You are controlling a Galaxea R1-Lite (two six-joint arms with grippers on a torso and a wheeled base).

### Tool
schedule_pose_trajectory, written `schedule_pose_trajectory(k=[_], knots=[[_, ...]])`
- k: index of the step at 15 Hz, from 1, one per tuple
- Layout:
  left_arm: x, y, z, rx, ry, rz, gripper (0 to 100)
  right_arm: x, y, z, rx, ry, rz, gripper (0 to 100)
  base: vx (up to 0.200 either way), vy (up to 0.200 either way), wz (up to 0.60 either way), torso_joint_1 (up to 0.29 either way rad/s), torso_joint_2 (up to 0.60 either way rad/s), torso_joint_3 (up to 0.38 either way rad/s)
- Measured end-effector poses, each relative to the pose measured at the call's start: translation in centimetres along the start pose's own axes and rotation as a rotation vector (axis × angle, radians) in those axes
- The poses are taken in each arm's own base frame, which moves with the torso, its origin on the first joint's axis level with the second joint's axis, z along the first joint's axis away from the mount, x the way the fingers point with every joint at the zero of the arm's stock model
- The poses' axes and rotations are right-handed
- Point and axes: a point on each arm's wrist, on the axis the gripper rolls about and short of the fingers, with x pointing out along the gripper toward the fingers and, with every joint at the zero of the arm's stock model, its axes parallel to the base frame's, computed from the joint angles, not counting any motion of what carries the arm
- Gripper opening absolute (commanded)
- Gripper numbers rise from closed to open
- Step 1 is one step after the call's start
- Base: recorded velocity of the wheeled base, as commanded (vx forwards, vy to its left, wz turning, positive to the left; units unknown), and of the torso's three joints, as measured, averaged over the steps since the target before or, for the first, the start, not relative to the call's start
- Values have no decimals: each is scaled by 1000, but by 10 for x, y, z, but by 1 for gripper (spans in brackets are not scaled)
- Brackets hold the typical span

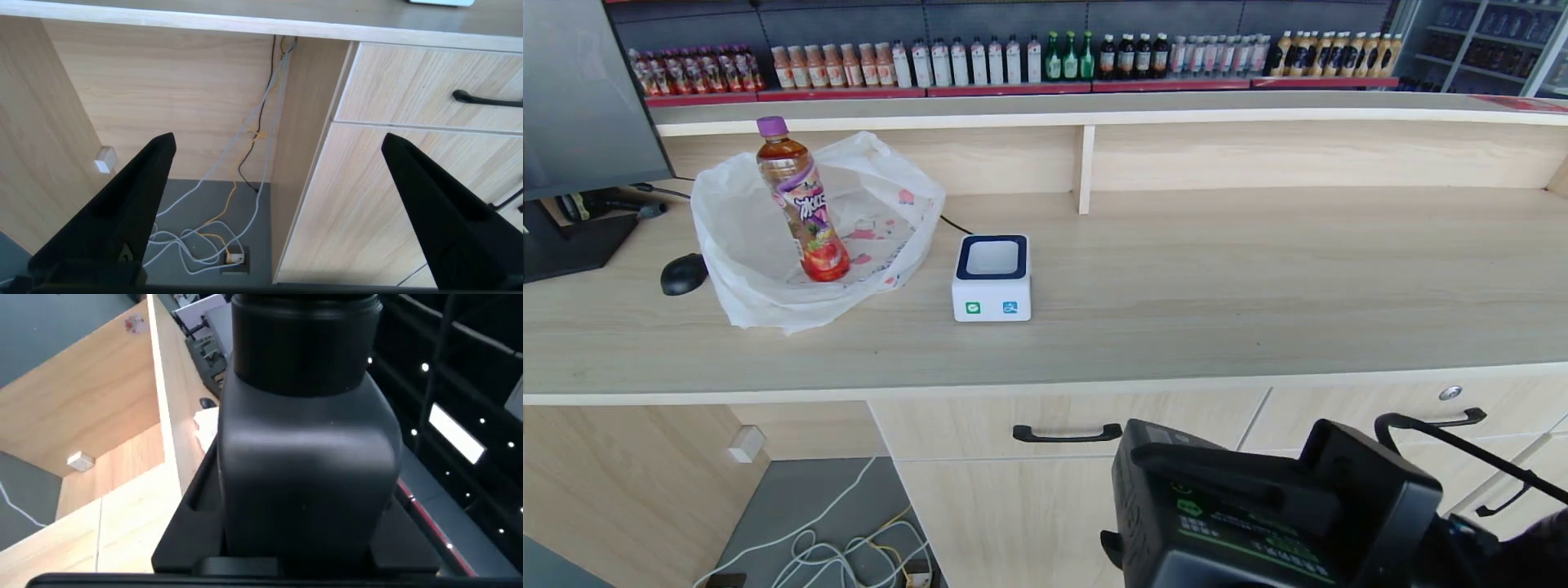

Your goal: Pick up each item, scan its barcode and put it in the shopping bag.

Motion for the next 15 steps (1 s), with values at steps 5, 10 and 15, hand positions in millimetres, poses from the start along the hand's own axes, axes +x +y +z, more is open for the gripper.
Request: schedule_pose_trajectory(k=[5, 10, 15], knots=[[0, 0, 0, 0, 0, 0, 100, 3, 4, 5, 398, -14, 13, 0, 0, 0, 0, 0, 0, 0], [0, 0, 0, 0, 0, -1, 100, 7, 1, -1, 804, 121, -170, 0, 0, 0, 0, 0, 0, 0], [0, 0, 0, 0, 0, 0, 100, 6, -24, -19, 1031, 261, -658, 0, 0, 0, 0, 0, 0, 0]])
